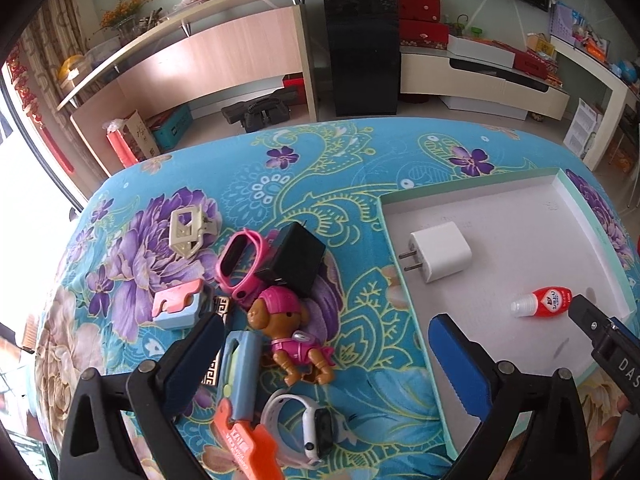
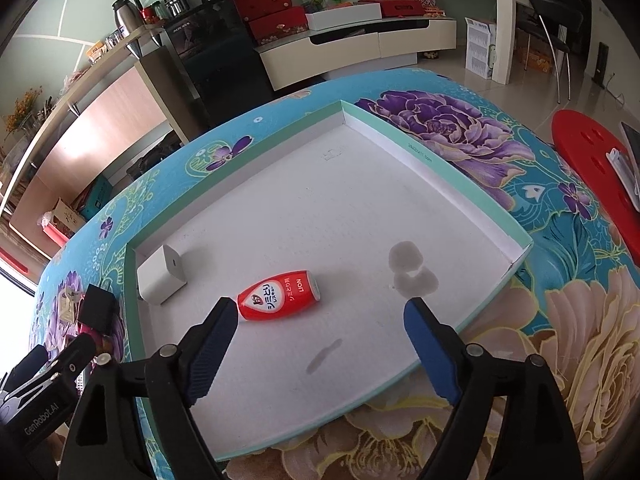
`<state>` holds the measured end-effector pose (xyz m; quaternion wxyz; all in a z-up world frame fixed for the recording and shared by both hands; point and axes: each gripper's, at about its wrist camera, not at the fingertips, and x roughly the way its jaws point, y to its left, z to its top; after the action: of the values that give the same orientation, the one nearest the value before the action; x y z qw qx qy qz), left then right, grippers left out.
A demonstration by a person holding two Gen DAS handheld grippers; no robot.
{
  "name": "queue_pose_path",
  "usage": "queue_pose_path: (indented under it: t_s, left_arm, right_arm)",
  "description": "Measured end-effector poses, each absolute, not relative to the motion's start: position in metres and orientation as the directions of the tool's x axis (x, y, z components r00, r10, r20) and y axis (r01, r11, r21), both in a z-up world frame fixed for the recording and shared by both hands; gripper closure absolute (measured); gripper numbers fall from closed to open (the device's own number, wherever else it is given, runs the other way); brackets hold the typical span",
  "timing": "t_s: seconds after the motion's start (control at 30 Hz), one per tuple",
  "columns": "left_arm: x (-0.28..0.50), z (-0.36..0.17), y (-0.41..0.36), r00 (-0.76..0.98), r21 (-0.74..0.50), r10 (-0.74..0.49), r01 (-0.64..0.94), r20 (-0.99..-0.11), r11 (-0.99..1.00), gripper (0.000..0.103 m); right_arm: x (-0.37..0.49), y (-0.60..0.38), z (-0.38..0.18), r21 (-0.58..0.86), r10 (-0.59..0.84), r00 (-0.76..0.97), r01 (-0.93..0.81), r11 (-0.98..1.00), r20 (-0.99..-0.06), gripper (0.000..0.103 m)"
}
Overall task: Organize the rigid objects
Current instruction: 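Move the left tool back toward the black toy car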
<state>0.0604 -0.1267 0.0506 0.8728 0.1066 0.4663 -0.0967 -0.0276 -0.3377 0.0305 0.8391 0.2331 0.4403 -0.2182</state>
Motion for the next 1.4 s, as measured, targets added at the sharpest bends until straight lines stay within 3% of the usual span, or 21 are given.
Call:
queue_pose_path:
  t_s: [0.23,0.7,1.4]
  left_arm:
    - [0.055,0.061,-0.076,0.570,0.073,-0.030,0.157,-0.821,0.985,0.000]
    - [0.044,0.059,0.026,0.568,0.024,0.039,-0.033,-0.822,0.999,0.000]
    - [0.049,0.023,0.088,0.485,-0.040,0.026,-0.127,-0.874,0.991,0.000]
  right_arm:
    - [-0.016,-0.310,0.040,0.169,-0.146,0.538,0.492,0.854,-0.830,0.017]
    - [0.004,-0.231,0.057,0.234,0.042,0.602,0.244,0.941,-0.797,0.017]
    - [0.019,-0.111,0.031,0.160,0.171,0.483,-0.065,0.985,-0.859,0.017]
